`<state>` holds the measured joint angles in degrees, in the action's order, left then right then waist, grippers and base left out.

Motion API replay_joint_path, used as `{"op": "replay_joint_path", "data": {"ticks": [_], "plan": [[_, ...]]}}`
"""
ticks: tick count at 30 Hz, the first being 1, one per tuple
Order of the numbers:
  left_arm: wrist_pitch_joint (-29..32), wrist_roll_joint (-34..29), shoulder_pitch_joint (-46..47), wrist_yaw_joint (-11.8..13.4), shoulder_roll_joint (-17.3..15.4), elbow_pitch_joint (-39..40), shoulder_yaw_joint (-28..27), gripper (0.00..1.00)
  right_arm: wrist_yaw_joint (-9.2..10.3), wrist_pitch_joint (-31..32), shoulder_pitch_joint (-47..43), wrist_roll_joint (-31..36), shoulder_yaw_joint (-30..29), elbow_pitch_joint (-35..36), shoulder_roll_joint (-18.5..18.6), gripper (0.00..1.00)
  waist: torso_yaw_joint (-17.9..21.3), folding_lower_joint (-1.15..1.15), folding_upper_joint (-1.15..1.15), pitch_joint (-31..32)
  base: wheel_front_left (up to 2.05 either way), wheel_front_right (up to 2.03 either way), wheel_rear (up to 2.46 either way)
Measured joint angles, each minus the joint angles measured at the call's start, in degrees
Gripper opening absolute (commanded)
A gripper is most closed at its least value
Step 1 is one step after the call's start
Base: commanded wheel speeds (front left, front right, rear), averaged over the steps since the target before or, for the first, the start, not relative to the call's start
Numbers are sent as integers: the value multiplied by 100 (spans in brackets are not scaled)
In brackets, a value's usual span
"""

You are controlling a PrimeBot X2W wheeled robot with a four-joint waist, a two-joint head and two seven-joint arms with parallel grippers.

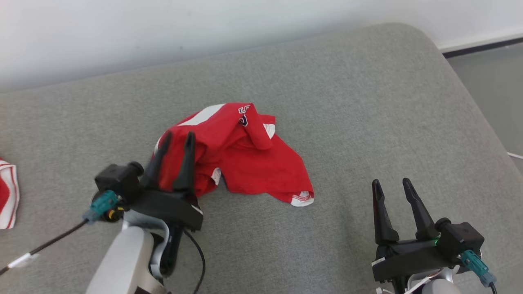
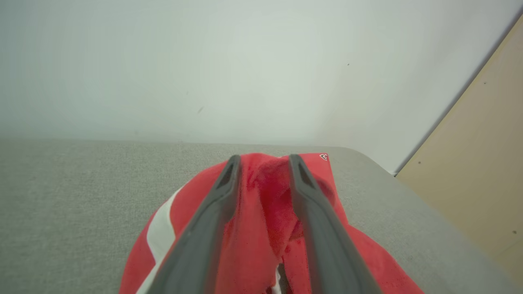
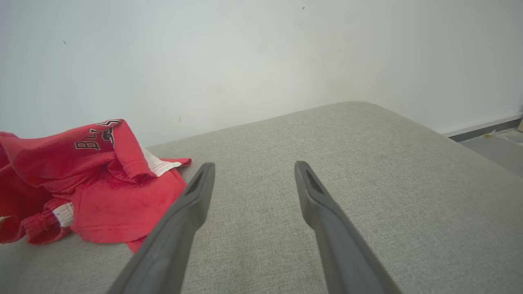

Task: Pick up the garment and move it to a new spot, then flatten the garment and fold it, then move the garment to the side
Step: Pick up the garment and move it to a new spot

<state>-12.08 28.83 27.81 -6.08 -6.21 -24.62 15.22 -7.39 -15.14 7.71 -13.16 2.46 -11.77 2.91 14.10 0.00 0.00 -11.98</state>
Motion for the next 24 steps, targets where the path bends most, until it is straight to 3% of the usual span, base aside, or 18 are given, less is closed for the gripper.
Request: {"op": "replay_joint_path", "data": {"ticks": [9, 20, 24], "plan": [[-247, -97, 39, 140, -185, 400, -370, 100, 0, -1, -174, 77, -15, 69, -1, 100, -308, 0, 0, 279, 0, 0, 0], [-280, -657, -1308, 563, -699, 1039, -996, 100, 0, -1, -342, 237, -62, 155, -2, 100, -658, 0, 0, 621, 0, 0, 0], [-289, -869, -1881, 560, -727, 1332, -1213, 100, 0, -1, -456, 302, -98, 153, -1, 100, -778, 0, 0, 704, 0, 0, 0]]}}
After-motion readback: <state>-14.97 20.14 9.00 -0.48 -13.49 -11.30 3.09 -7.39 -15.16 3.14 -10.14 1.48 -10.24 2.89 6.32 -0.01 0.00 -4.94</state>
